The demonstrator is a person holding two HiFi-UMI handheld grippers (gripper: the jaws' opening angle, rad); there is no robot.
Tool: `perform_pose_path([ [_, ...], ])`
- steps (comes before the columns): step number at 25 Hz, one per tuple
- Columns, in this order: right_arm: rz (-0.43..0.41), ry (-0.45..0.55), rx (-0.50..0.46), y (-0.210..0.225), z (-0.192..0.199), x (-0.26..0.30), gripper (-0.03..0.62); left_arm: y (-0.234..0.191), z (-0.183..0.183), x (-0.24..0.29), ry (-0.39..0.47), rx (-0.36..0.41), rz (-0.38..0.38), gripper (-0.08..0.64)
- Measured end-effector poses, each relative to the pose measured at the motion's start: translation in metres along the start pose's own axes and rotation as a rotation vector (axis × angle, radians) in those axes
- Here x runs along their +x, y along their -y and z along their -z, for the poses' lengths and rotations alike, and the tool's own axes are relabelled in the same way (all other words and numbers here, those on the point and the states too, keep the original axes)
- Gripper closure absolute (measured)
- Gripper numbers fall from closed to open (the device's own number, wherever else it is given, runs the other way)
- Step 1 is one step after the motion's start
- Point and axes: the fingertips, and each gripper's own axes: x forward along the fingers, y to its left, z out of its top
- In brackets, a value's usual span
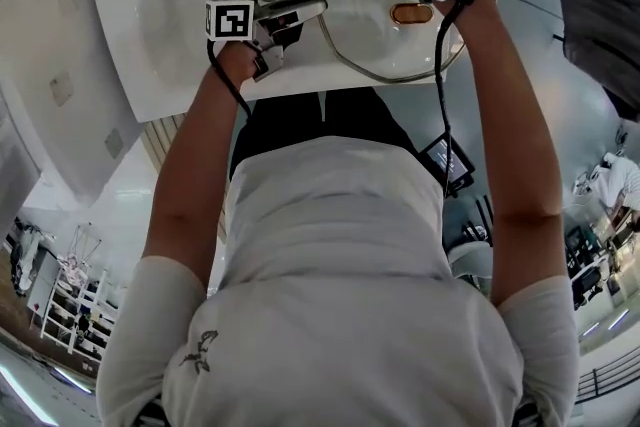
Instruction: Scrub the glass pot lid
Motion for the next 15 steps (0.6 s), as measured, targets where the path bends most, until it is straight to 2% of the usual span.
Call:
perform_pose_path([
  [7,-0.031,-0.059,0.002,-0.041,0.002,0.030,0.302,-0.001,0.001,-0.001,0.020,-0.016,0.009,0.486],
  [15,-0.014,-0.024,0.009,-0.079,0.006,0.028,0.304,-0.001,0.002,-0.001,0.006,-0.022,0.004,0.488],
])
